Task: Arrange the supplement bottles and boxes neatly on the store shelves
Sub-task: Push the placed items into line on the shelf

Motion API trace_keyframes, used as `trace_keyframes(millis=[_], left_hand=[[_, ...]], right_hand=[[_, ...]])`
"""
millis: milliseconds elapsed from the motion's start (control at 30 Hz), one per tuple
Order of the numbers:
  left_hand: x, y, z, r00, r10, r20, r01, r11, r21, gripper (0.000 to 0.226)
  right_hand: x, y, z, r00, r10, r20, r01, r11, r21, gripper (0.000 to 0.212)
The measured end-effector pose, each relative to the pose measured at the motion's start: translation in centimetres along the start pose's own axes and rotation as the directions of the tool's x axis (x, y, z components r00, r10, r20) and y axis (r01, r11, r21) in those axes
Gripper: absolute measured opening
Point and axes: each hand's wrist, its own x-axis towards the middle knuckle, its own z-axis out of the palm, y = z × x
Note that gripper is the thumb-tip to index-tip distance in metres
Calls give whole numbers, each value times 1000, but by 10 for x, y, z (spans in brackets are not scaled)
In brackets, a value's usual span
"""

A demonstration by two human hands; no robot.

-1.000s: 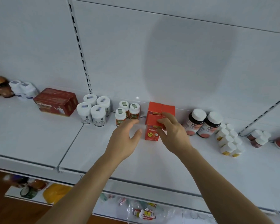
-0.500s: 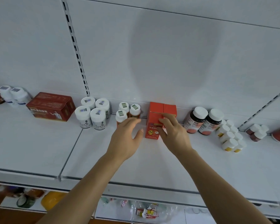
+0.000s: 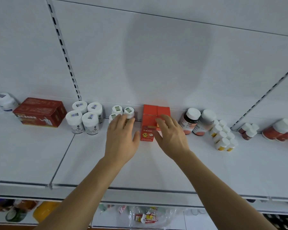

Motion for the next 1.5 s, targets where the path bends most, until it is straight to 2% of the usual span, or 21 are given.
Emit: trace_keyframes(millis=[133, 333, 633, 933, 1133, 1333, 1500], left_hand=[[1, 31, 2, 1000, 10, -1, -10, 997, 73, 55], [0, 116, 22, 991, 133, 10, -133, 985, 109, 55], [-33, 306, 89, 947, 320, 27, -320, 947, -17, 57], [-62, 483, 167, 888, 448, 104, -436, 892, -117, 64], [-41, 558, 220, 861, 495, 116, -474, 864, -171, 60], [8, 625, 282, 870, 476, 130, -443, 869, -222, 57], [51, 663, 321, 894, 433, 112, -400, 887, -232, 60]], right_hand=[[-19, 15, -27, 999, 30, -32, -32, 998, -55, 41], [-70, 61, -83, 986, 163, -42, -167, 974, -151, 51], [-196, 191, -195, 948, 311, -68, -317, 907, -276, 52], [-313, 317, -284, 836, 547, -34, -518, 770, -373, 61], [-337, 396, -309, 767, 641, -10, -602, 715, -355, 61], [-330, 485, -327, 742, 668, 49, -609, 703, -367, 61], [-310, 564, -339, 782, 623, 9, -576, 728, -373, 54]])
